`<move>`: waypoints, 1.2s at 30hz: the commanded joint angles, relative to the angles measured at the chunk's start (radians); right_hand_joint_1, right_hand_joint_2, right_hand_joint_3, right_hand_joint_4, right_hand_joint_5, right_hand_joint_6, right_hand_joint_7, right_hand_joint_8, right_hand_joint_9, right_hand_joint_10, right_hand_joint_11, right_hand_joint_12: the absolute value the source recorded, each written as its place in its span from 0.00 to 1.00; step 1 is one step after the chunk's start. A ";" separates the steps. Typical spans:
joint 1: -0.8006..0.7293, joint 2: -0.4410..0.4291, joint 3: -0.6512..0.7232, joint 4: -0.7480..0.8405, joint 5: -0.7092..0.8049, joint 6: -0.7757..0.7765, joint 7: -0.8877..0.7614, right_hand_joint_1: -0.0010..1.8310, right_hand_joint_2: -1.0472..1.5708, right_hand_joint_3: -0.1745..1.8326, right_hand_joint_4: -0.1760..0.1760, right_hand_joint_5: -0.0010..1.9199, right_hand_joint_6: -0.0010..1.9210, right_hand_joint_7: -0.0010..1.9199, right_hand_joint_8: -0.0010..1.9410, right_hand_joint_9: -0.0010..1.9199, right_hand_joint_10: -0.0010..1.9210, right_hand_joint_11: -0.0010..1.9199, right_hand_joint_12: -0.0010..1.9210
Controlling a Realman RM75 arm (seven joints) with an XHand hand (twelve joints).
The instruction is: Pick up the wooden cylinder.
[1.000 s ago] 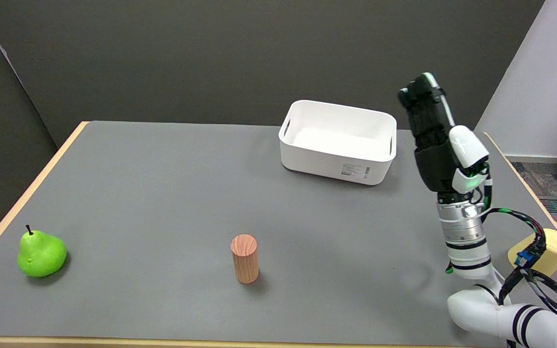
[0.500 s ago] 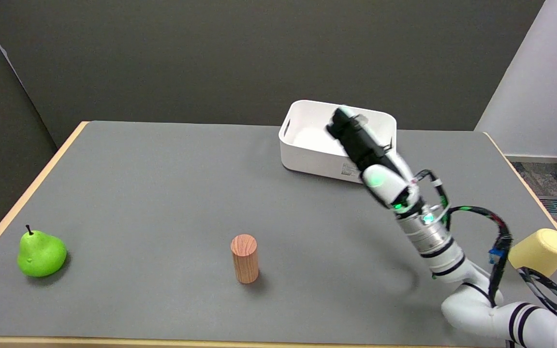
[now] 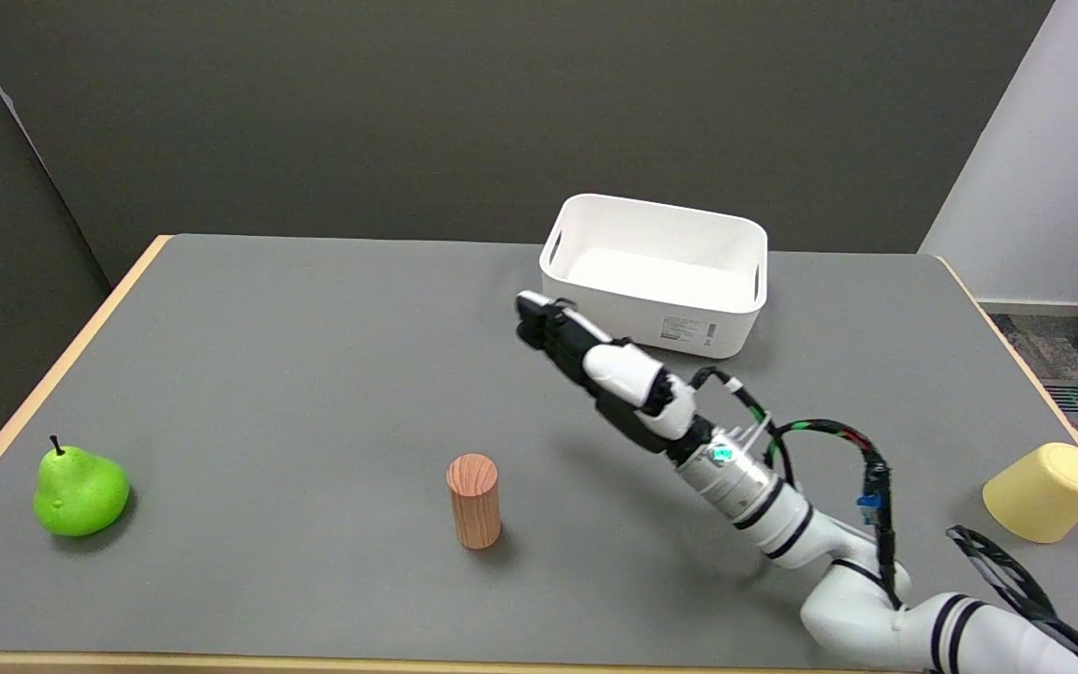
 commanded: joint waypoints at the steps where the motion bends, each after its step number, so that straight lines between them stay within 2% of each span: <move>1: 0.045 -0.087 -0.071 0.041 -0.095 -0.206 0.015 0.05 0.66 0.52 0.00 0.01 0.12 0.00 0.01 0.00 0.00 0.00 0.09; 11: 0.065 -0.112 -0.084 0.039 -0.123 -0.256 0.015 0.07 0.65 0.53 0.00 0.01 0.09 0.00 0.00 0.00 0.00 0.00 0.06; 27: 0.103 -0.140 -0.106 -0.049 -0.147 -0.323 0.015 0.20 0.63 0.54 0.00 0.01 0.05 0.00 0.00 0.00 0.00 0.00 0.01; 36: 0.098 -0.142 -0.109 -0.054 -0.165 -0.323 0.015 0.20 0.63 0.53 0.00 0.01 0.04 0.00 0.00 0.00 0.00 0.00 0.00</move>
